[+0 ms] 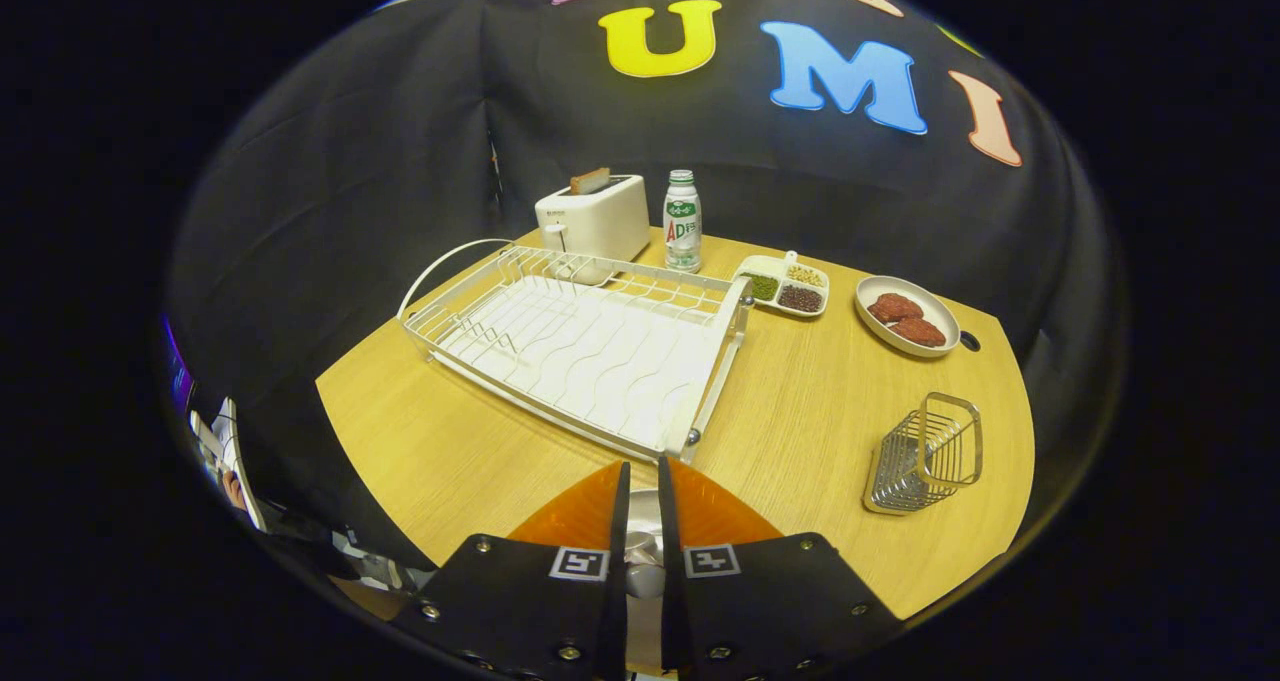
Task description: Take the plate from the dish rack, then take the spoon from the basket and place it into the plate.
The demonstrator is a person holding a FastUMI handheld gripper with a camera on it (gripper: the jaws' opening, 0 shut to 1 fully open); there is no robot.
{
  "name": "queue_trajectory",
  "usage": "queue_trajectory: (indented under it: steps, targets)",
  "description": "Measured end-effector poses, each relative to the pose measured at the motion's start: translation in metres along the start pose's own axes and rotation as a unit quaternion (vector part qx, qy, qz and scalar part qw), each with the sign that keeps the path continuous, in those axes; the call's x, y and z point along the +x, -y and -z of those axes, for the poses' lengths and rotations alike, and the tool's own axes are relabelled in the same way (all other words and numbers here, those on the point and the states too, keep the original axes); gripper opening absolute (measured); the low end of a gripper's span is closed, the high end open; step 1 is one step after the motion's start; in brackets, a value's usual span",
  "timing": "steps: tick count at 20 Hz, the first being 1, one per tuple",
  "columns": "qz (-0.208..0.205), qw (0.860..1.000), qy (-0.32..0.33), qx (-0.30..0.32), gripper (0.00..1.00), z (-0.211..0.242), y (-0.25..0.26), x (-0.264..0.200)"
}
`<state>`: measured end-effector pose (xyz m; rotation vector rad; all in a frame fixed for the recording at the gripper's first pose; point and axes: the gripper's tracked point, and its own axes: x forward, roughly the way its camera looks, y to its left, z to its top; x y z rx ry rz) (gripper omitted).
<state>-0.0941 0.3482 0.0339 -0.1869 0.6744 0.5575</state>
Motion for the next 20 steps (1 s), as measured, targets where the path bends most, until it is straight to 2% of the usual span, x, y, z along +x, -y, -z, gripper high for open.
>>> queue_trajectory:
  steps: [4, 7, 10, 11, 16, 20]
  targets:
    - [-0.02, 1.0, 0.0, -0.02, 0.14, -0.007, -0.01, 0.008]
    - [-0.021, 0.999, 0.001, -0.032, 0.18, -0.009, -0.006, 0.01]
    - [-0.02, 0.999, 0.018, -0.028, 0.33, -0.019, 0.002, 0.002]
    - [-0.017, 0.999, 0.022, -0.025, 0.41, -0.02, 0.006, 0.0]
    - [0.031, 0.996, 0.085, -0.011, 0.41, -0.052, 0.04, -0.035]
    - [0.096, 0.981, 0.168, 0.005, 0.41, -0.093, 0.076, -0.086]
